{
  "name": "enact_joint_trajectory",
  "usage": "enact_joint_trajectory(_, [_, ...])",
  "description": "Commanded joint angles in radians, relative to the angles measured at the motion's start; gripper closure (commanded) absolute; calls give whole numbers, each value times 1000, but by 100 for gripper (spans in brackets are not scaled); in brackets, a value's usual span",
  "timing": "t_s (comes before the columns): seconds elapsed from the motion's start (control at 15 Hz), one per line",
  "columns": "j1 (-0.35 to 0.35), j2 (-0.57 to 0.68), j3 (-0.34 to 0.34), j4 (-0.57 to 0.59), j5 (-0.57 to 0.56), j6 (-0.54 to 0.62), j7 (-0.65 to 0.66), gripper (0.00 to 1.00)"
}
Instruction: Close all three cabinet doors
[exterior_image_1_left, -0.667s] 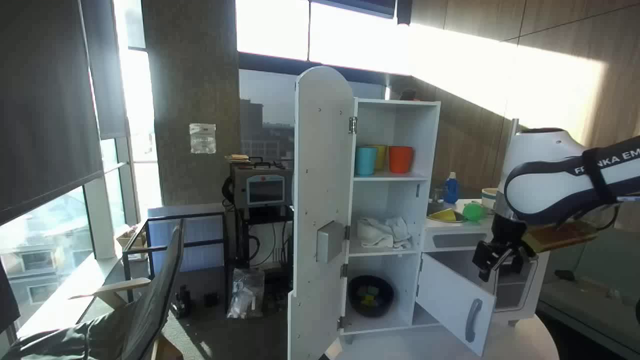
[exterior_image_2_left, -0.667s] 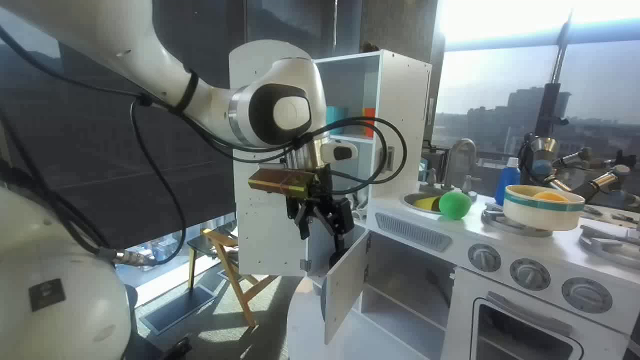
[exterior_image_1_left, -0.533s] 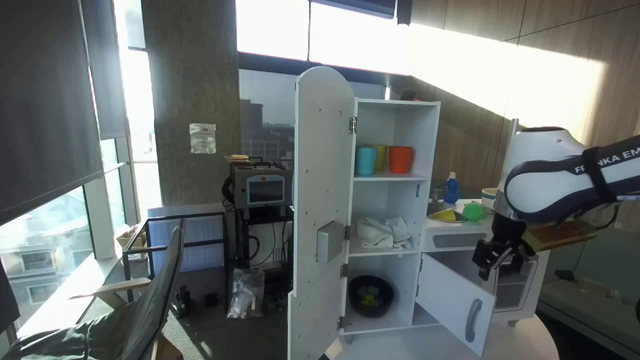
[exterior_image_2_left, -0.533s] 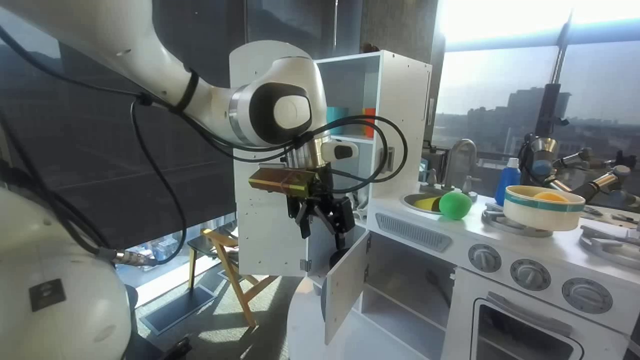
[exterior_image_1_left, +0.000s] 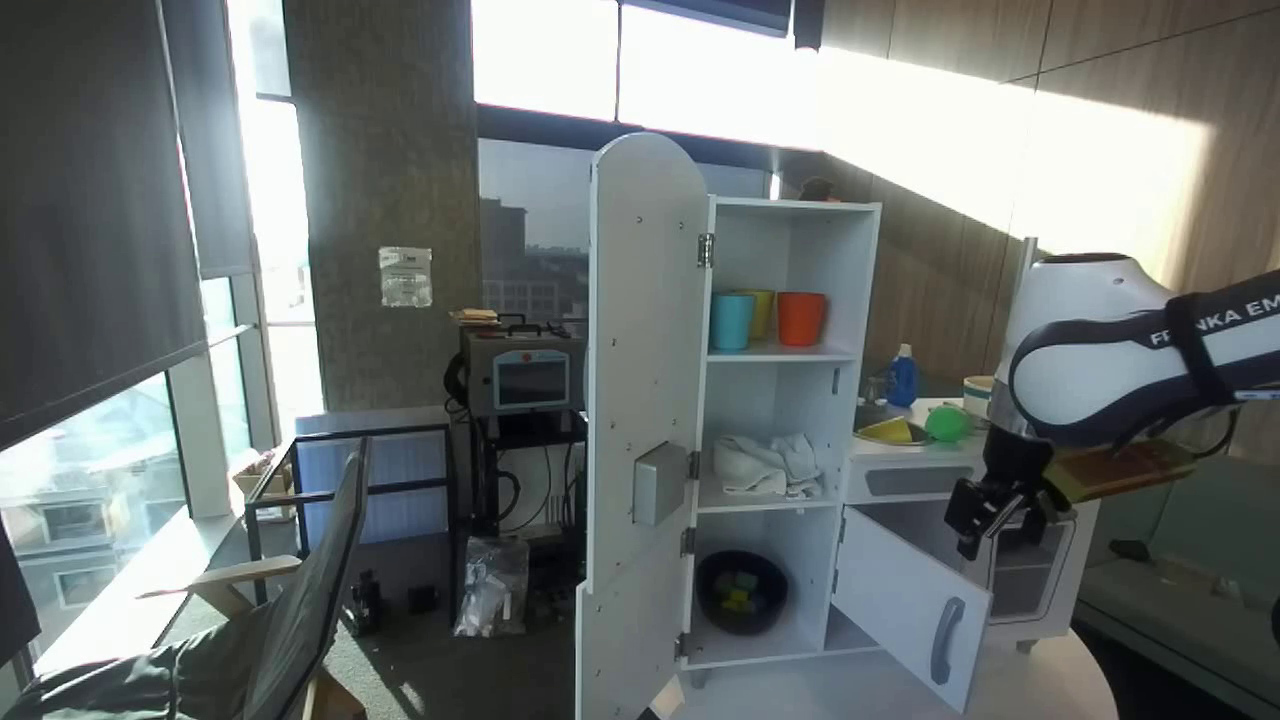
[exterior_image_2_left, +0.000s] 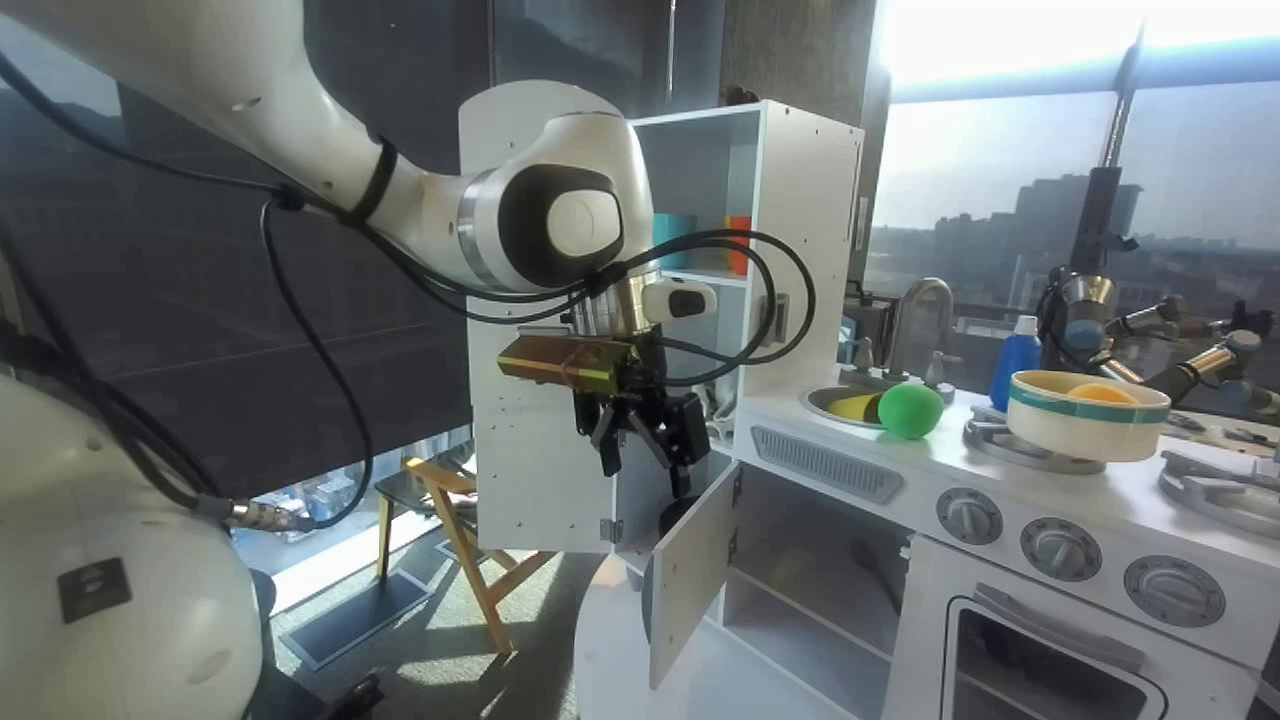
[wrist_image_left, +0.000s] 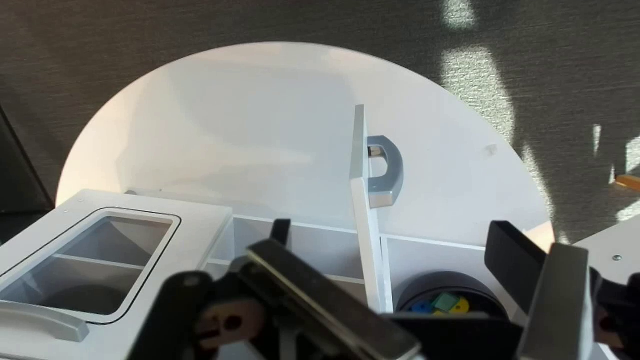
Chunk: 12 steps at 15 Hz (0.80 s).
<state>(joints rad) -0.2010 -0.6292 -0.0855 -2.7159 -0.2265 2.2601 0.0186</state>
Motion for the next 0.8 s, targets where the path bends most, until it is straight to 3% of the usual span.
enact_joint_trajectory(0.0, [21,3,-2,3,19,-4,-16,0])
enact_joint_trajectory(0.27, [157,1,57,33,55,-3,-93,0])
enact_joint_trajectory(0.73, [317,214,156,267,77,49,-128,0])
